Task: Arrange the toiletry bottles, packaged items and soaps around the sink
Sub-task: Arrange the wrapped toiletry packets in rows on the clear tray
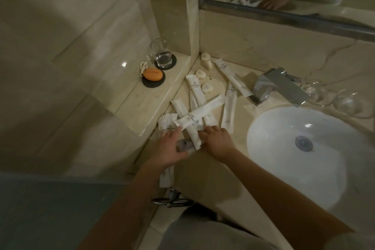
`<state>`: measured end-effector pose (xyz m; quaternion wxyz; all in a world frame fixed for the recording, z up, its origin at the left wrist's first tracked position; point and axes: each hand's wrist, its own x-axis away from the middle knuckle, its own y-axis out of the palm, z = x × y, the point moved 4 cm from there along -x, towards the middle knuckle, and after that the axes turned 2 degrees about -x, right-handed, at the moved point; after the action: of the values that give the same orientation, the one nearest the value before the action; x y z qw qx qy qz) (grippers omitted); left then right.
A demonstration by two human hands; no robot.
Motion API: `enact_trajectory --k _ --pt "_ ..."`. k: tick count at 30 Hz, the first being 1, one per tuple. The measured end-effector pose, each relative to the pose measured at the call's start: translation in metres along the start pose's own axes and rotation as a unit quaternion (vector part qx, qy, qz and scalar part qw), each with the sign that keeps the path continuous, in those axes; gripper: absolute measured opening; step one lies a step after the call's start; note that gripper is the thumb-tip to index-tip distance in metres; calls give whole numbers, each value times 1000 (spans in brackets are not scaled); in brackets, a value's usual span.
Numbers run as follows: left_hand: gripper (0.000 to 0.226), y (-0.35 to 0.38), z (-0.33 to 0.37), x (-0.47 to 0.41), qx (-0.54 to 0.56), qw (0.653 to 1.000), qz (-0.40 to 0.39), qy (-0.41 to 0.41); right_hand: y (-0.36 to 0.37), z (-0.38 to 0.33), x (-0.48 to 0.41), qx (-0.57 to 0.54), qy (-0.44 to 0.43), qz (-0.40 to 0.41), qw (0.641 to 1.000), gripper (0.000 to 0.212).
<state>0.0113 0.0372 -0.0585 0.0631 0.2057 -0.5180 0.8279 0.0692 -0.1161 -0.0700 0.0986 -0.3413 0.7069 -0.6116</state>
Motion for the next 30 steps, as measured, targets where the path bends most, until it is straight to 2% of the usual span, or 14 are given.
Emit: enact_trajectory --k 3,6,9,11,14,16,19,23,24,26,28,30 --pt "89 -3 1 -2 94 995 24 -7 -13 8 1 -13 -4 25 1000 29" --pt "82 -6 4 -4 154 985 80 1 -25 17 8 -122 38 25 992 23" --pt "60 -16 -4 -9 194 965 168 -52 -32 27 19 -185 89 36 978 19" --pt "40 -22 -15 -15 159 960 199 -116 -33 33 27 -203 110 42 972 16" --pt "30 -20 -27 -25 90 969 142 -181 -29 43 34 -262 154 54 951 19" --pt "29 -13 -31 -27 129 967 110 -189 -25 45 35 -298 172 56 937 19" --pt "25 -5 -24 -27 182 967 90 -154 -19 40 36 -347 181 58 918 20" --pt "18 -3 -11 -29 101 985 97 -99 -10 35 39 -381 197 48 902 21" --pt "22 -3 -10 -32 77 987 106 -96 -8 35 39 -385 201 45 900 22" --pt "45 -2 -14 -42 69 986 101 -111 -7 34 40 -388 206 39 898 24" --pt "68 0 -12 -51 118 982 64 -131 -7 34 41 -395 209 34 894 24" --pt "79 3 -7 -58 191 971 42 -136 -8 35 42 -399 213 33 891 24"
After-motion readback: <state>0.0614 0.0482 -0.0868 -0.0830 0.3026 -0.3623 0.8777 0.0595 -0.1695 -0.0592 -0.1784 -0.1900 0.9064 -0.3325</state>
